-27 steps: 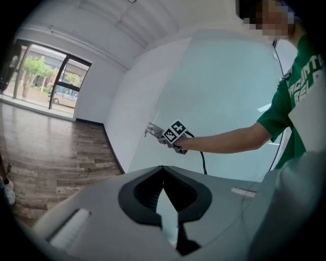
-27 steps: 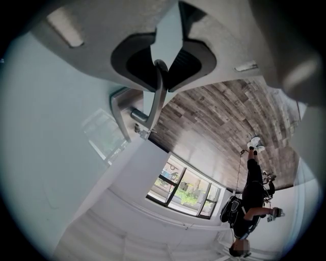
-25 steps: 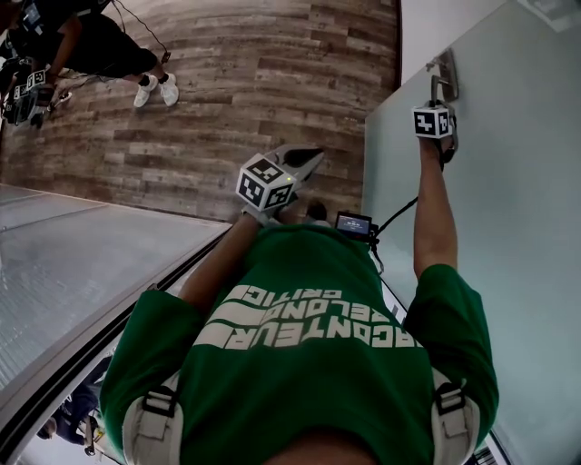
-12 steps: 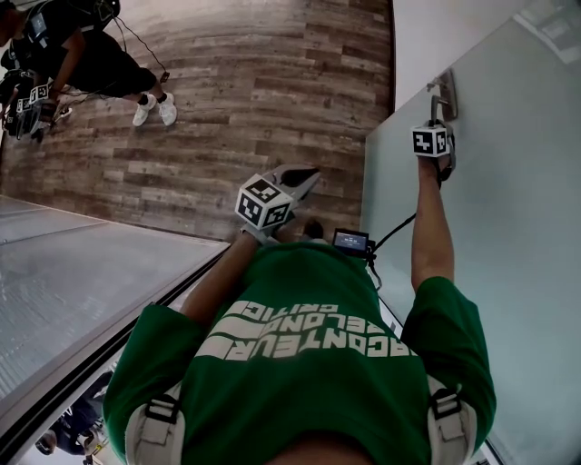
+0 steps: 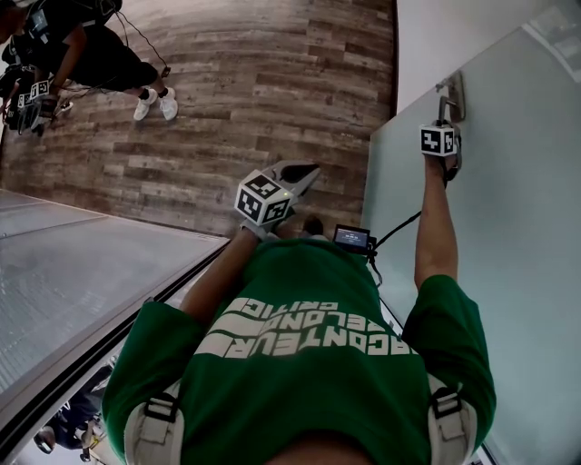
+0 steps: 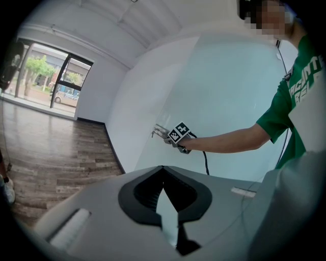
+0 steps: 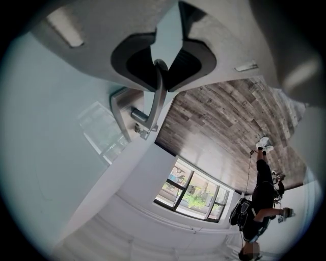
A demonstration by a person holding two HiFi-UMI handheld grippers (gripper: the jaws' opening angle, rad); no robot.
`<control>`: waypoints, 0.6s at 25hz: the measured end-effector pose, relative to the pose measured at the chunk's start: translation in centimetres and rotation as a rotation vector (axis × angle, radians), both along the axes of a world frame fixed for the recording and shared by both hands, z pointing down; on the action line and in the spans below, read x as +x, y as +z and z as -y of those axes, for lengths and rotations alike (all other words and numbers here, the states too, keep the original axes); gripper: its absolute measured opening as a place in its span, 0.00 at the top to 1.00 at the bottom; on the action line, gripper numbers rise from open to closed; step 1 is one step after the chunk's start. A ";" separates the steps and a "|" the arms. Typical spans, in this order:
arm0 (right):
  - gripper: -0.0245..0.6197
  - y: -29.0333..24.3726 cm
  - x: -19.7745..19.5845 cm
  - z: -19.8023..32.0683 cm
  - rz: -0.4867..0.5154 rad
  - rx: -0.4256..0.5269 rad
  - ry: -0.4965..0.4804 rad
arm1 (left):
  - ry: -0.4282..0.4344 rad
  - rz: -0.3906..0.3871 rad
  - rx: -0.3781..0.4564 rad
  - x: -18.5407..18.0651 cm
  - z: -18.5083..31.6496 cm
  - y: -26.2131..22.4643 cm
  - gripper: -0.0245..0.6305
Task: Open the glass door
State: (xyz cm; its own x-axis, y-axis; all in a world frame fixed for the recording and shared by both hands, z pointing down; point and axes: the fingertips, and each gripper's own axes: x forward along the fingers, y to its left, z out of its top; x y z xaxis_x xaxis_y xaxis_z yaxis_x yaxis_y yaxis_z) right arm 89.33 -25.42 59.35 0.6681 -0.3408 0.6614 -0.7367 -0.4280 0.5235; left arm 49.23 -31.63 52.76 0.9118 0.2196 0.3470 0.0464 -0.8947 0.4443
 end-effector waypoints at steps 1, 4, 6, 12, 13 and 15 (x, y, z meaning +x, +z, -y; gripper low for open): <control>0.87 0.0 0.0 0.0 0.004 0.000 0.000 | -0.002 0.000 0.000 0.0 0.1 0.0 0.94; 0.87 -0.2 0.3 0.1 0.010 0.000 0.003 | -0.008 -0.002 0.001 0.1 0.3 -0.3 0.94; 0.87 -0.3 0.2 0.2 0.015 0.001 0.007 | -0.011 -0.005 0.000 -0.3 0.5 -0.6 0.94; 0.75 -1.0 0.3 0.7 0.005 0.045 0.011 | -0.037 -0.008 0.006 -1.3 1.2 -1.0 0.94; 0.75 -1.2 0.2 0.6 0.006 0.063 0.018 | -0.044 -0.008 0.007 -1.5 1.3 -1.0 0.94; 0.75 -1.9 0.2 0.2 -0.006 0.109 0.030 | -0.056 -0.008 0.009 -2.0 1.5 -0.9 0.94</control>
State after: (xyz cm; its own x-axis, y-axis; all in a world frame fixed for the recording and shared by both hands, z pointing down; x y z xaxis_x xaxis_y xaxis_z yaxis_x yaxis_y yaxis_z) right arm 89.52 -25.65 57.42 0.6830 -0.3898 0.6177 -0.7195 -0.5047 0.4771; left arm 47.27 -33.10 51.89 0.9253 0.1651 0.3415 -0.0003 -0.9000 0.4359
